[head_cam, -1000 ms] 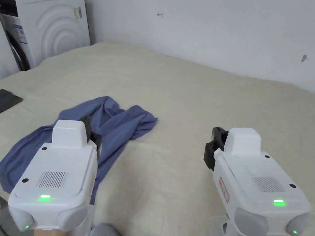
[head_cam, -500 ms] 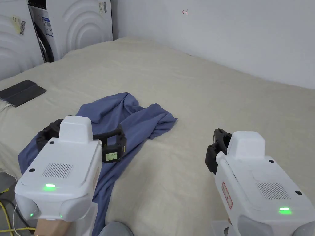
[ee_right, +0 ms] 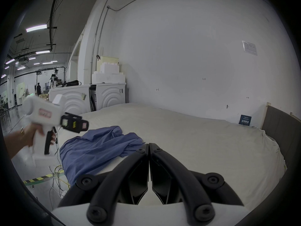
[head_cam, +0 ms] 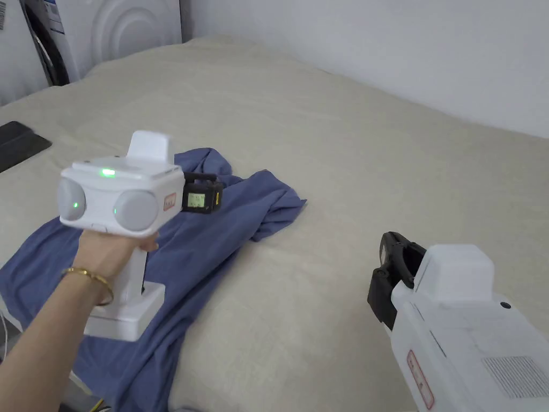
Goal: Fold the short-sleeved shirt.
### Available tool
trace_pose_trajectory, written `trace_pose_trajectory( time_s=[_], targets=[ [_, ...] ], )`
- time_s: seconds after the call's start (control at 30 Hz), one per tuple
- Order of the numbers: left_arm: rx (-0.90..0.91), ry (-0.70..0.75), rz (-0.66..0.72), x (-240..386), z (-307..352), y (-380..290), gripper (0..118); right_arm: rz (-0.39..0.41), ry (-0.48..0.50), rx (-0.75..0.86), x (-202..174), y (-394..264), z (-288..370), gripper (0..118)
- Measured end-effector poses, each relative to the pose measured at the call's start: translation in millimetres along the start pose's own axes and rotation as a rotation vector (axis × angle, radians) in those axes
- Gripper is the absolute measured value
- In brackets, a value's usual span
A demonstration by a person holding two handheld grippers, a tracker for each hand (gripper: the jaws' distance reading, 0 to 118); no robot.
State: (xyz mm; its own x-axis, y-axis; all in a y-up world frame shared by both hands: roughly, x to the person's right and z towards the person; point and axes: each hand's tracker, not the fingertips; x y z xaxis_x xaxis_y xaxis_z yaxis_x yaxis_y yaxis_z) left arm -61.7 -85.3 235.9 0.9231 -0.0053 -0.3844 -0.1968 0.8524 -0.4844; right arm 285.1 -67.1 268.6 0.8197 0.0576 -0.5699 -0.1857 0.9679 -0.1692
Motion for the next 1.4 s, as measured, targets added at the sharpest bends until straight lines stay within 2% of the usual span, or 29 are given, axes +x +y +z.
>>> trace_pose_trajectory(
  time_s=[0.1, 0.23, 0.33, 0.4, 0.5, 0.57, 0.6, 0.63, 0.7, 0.73, 0.77, 0.8, 0.9, 1.03, 1.3, 1.4],
  targets=[
    [-0.128, -0.04, 0.025, -5, -56, 17, 118, -0.001, -0.003, -0.034, 6, -6, -14, 0],
    [-0.301, -0.019, 0.007, 0, -126, 27, 118, -0.003, -0.016, -0.076, 18, -16, -34, 0],
    [-0.381, 0.003, -0.082, 12, -168, 28, 112, -0.012, -0.03, -0.108, 27, -22, -47, 0],
    [-0.417, 0.007, -0.069, 17, -192, 27, 112, -0.015, -0.037, -0.128, 33, -28, -55, 0],
    [-0.477, -0.009, -0.06, 25, -217, 19, 103, -0.013, -0.045, -0.147, 41, -34, -63, 0],
    [-0.507, 0.007, -0.067, 27, -229, 13, 79, -0.014, -0.055, -0.16, 46, -37, -67, 0],
    [-0.521, 0.018, -0.069, 29, -234, 10, 60, -0.017, -0.057, -0.164, 49, -38, -68, 0],
    [-0.533, 0.039, -0.069, 30, -237, 7, 35, -0.019, -0.059, -0.168, 52, -40, -69, 0],
    [-0.532, 0.044, -0.059, 31, -239, 1, 6, -0.022, -0.067, -0.175, 57, -43, -71, 0],
    [-0.517, 0.035, -0.074, 33, -237, 0, 0, -0.026, -0.071, -0.179, 59, -44, -71, 0],
    [-0.521, 0.012, -0.097, 35, -238, -2, 0, -0.032, -0.074, -0.184, 61, -46, -71, 0],
    [-0.514, 0.052, -0.131, 40, -235, -3, 0, -0.04, -0.077, -0.19, 63, -48, -71, 0],
    [-0.5, 0.067, -0.132, 45, -224, 2, 0, -0.059, -0.091, -0.199, 67, -51, -63, 0],
    [-0.373, 0.086, -0.085, 43, -192, 17, 0, -0.054, -0.098, -0.198, 69, -48, -45, 0],
    [-0.179, 0.043, 0.069, 13, -82, 73, 0, -0.053, -0.124, -0.106, 68, -23, 1, 0],
    [-0.097, 0.057, 0.044, 3, -32, 98, 0, -0.059, -0.13, -0.058, 67, -12, 20, 0]
  ],
)
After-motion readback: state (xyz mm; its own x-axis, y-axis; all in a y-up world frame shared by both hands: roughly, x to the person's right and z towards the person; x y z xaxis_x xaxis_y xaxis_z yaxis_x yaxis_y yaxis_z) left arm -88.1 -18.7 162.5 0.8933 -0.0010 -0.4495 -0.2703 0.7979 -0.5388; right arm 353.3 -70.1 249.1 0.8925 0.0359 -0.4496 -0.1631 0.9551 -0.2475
